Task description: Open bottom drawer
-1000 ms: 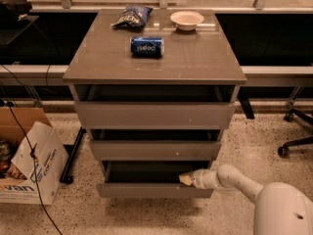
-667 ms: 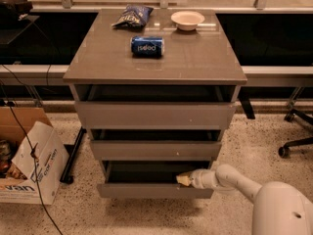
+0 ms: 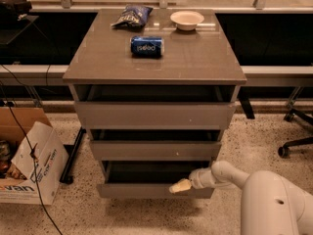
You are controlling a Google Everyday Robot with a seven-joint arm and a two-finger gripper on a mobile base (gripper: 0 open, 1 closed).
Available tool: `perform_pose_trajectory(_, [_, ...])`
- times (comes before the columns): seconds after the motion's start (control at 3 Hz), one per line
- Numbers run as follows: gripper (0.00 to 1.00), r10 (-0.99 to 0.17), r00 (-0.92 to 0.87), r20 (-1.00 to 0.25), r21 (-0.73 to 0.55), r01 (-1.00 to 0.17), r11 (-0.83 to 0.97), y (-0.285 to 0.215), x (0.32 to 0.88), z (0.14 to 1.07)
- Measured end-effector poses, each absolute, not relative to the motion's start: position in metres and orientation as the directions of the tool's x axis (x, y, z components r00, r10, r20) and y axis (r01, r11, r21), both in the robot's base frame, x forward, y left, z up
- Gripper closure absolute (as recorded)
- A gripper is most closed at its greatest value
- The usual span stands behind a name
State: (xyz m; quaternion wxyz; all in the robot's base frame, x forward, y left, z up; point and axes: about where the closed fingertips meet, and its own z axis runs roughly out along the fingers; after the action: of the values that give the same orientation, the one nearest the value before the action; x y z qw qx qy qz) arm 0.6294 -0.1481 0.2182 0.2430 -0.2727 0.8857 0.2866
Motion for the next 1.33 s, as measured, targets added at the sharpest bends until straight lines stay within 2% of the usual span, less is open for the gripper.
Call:
perform_pose_trajectory(0.33, [0.0,-0.472,-0.729,-0.496,0.366,-0.668,0.648,-0.153,0.605,0.212])
perform_pose_trajectory(0.67, [0.17,-0.56,-0.716,-0.417,0.392,-0.697,0.601,-0.156,0.581,0.204])
perform_pose_trajectory(1.33, [0.64,-0.595,-0.717,-0.364,0.46,-0.693,0.555,-0.154,0.551,0.199])
